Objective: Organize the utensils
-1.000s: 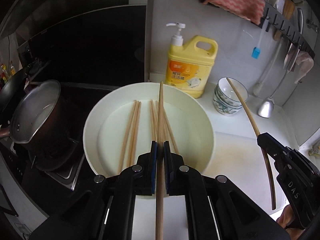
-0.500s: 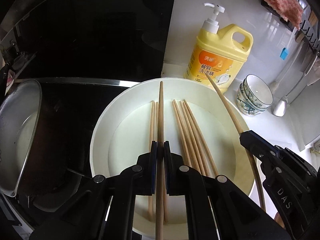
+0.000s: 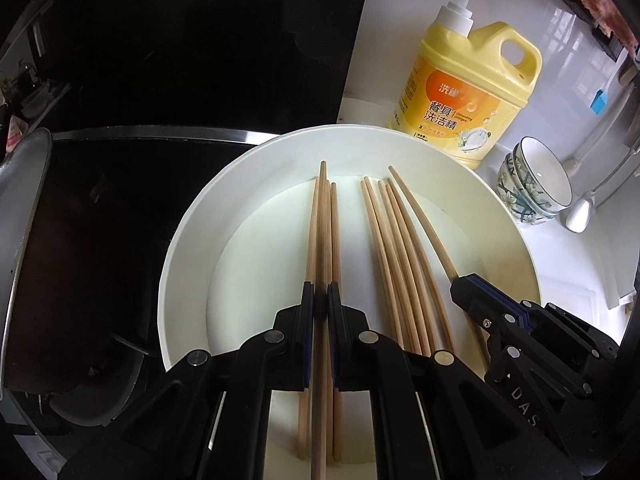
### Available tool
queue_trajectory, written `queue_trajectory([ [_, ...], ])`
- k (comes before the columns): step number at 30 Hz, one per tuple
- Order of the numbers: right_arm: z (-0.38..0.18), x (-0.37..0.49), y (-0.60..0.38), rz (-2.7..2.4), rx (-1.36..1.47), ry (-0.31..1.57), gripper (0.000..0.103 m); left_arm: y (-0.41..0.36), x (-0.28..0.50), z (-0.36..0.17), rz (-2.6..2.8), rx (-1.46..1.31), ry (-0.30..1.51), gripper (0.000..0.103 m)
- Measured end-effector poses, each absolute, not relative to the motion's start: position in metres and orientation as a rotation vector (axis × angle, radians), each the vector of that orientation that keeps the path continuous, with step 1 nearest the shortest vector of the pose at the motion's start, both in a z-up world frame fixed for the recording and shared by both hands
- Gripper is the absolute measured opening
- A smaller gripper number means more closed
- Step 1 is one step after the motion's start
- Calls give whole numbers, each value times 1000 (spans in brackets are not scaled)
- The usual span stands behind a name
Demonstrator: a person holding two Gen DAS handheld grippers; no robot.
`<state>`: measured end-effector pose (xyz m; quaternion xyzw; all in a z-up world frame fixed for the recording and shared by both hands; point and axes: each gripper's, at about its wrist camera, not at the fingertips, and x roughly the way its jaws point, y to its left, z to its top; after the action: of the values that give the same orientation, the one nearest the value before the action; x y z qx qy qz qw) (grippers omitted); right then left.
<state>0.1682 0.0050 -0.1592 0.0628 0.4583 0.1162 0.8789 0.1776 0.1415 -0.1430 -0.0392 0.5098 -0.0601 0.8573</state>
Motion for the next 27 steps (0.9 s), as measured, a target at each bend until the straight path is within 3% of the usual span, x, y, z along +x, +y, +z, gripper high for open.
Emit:
queue_trajectory([
  [3,-160,169,2,232,135,965,6,141,180,-145,-121,-90,1088,10],
  [4,-159,169,0,227,137,961,7,142,180,-144,-114,-94,1092,20],
  [7,-153,164,-7,213,133,941,15,148,175,-138,-62,-104,1064,72],
  [8,-150,162,-11,208,131,936,17,151,172,-135,-39,-103,1045,77],
  [15,-133,142,-28,193,147,910,38,161,164,-128,16,-100,1081,83],
  [22,-120,126,-35,198,149,914,50,156,151,-121,27,-66,1095,93],
  [27,-115,117,-37,189,149,923,57,155,142,-113,31,-74,1097,93],
])
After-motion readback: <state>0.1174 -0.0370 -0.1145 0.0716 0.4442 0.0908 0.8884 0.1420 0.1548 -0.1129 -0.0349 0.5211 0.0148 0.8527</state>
